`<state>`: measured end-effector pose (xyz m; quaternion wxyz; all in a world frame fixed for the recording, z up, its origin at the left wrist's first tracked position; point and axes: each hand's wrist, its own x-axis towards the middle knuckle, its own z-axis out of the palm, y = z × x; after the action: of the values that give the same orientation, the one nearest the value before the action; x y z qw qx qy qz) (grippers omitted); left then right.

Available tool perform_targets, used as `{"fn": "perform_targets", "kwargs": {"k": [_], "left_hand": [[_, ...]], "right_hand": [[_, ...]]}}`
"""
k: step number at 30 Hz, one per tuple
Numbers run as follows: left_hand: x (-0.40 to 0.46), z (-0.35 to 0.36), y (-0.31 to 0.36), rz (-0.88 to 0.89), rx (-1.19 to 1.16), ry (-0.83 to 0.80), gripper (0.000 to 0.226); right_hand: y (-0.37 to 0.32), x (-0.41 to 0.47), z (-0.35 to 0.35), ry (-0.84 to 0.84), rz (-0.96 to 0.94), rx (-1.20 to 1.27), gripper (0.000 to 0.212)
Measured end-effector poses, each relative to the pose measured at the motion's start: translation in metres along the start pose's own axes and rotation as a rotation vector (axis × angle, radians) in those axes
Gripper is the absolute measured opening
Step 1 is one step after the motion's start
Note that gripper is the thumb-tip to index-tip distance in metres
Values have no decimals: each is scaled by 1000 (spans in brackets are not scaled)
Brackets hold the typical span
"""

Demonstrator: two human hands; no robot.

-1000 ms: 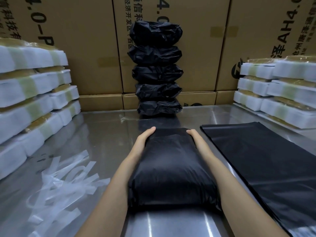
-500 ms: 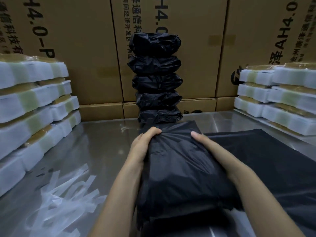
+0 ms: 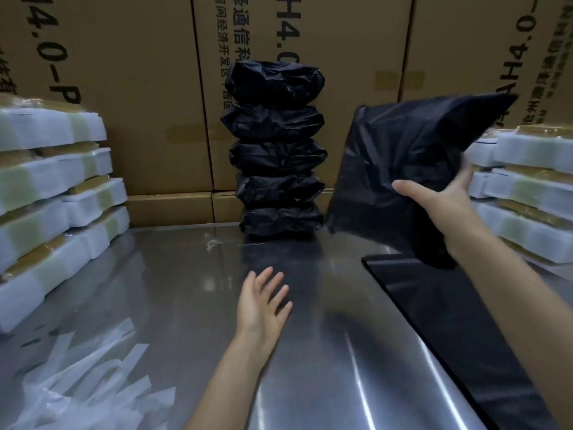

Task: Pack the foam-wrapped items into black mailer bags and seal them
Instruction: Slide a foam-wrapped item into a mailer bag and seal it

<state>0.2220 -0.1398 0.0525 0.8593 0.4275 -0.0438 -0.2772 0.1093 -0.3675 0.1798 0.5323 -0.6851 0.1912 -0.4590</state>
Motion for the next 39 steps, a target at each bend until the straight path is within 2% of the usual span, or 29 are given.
{"fn": "perform_targets", "kwargs": {"k": [2, 5, 8, 10, 17, 19, 21, 23, 25, 26, 28, 30, 34, 39], "left_hand": [[8, -3, -2, 24, -16, -10, 36], [18, -1, -2, -4, -43, -37, 36], [25, -3, -3, -30, -82, -49, 39], [32, -4, -2, -39, -94, -48, 40], [48, 0, -6, -39, -118, -41, 38], [49, 0, -7, -41, -118, -29, 37], [50, 2, -7, -49, -121, -21, 37], [50, 3, -7, -57, -119, -23, 37], [50, 3, -6, -55, -101, -31, 36], [51, 2, -5, -51, -92, -33, 35], [52, 0, -4, -46, -83, -32, 34], [52, 0, -5, -49, -84, -30, 33], [52, -1, -6, -51, -86, -51, 32], [55, -1, -9, -66, -80, -69, 33]], "right_hand": [[11, 29, 1, 17, -146, -241, 116], [40, 59, 6, 78, -265, -731, 108], [80, 76, 14, -19, -424, -1114, 97], [106, 88, 18, -104, -480, -1258, 96], [154, 125, 42, -331, -437, -1480, 98], [159, 133, 49, -376, -352, -1467, 91], [160, 135, 54, -332, -289, -1431, 80], [163, 132, 58, -109, -255, -1283, 73], [165, 127, 64, 62, -129, -1023, 72], [167, 126, 68, 69, -51, -910, 71], [170, 127, 75, -4, 44, -844, 64], [171, 129, 81, -59, 48, -878, 62], [176, 132, 101, -100, 50, -761, 78], [192, 147, 119, -126, 177, -584, 72]]}}
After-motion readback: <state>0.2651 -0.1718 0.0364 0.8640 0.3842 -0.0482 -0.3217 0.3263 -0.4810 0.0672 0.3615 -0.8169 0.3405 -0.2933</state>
